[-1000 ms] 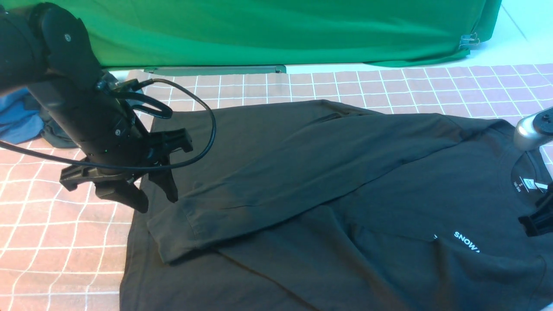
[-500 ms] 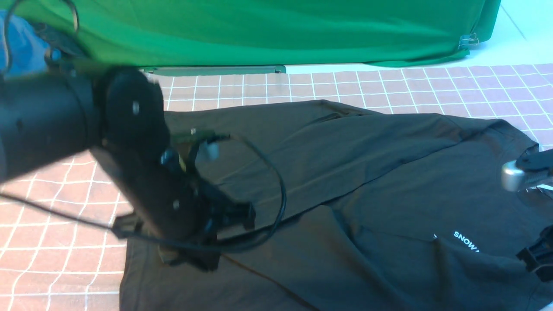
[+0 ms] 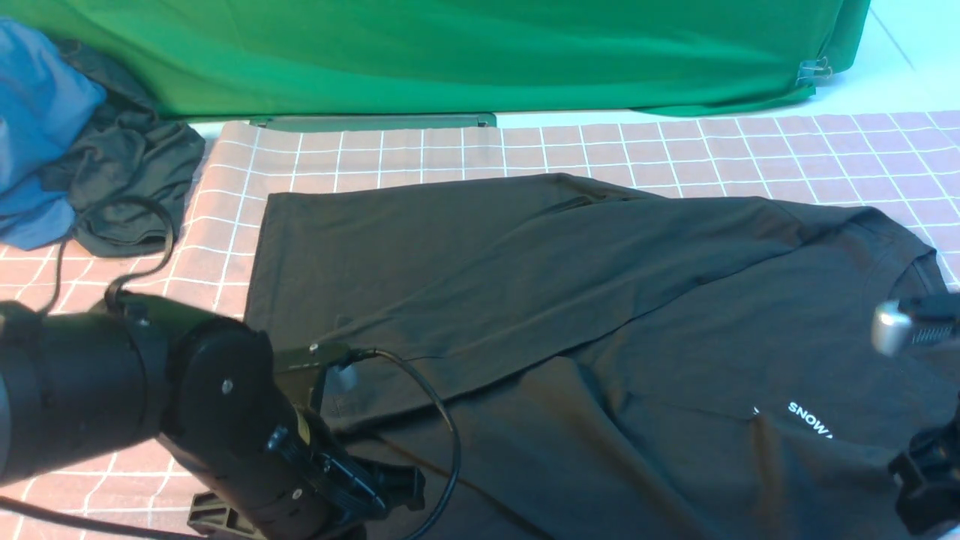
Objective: Fold a long-sleeved shirt over a pink coffee tablecloth.
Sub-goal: 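Grasp the near edge of the shirt at its hem and shoulder corners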
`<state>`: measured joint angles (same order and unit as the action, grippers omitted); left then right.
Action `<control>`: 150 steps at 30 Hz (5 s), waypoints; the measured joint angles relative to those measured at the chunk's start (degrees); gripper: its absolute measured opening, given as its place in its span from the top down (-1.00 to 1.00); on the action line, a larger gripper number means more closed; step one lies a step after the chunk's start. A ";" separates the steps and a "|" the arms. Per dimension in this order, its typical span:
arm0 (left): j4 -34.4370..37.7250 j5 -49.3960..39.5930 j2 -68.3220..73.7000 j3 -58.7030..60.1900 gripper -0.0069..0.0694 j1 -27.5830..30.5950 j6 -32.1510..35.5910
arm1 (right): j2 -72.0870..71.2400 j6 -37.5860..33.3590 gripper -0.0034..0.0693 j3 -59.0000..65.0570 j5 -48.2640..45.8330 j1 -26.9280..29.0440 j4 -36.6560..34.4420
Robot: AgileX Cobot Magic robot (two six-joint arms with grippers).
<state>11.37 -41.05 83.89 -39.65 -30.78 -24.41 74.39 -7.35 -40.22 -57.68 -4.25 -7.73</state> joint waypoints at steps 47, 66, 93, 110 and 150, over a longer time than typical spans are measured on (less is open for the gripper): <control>-0.01 3.13 0.79 0.62 0.78 0.00 1.12 | 0.42 2.76 0.75 7.13 -0.92 -0.11 4.87; -0.01 2.71 0.79 0.62 0.78 0.00 1.26 | 3.86 5.73 -0.38 -6.58 3.54 -0.11 11.20; -0.01 3.55 0.79 0.62 0.78 0.00 4.27 | 18.27 9.10 0.80 -6.70 -0.02 -0.11 19.29; -0.06 3.40 0.79 0.62 0.78 0.00 5.47 | 13.31 8.72 0.80 -5.65 -2.83 8.95 19.03; -0.06 6.13 0.79 0.62 0.78 0.00 7.09 | 12.01 8.93 0.78 -5.65 0.31 12.07 19.90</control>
<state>11.32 -34.92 84.69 -39.03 -30.78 -17.32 86.40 1.58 -45.87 -57.38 7.82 12.17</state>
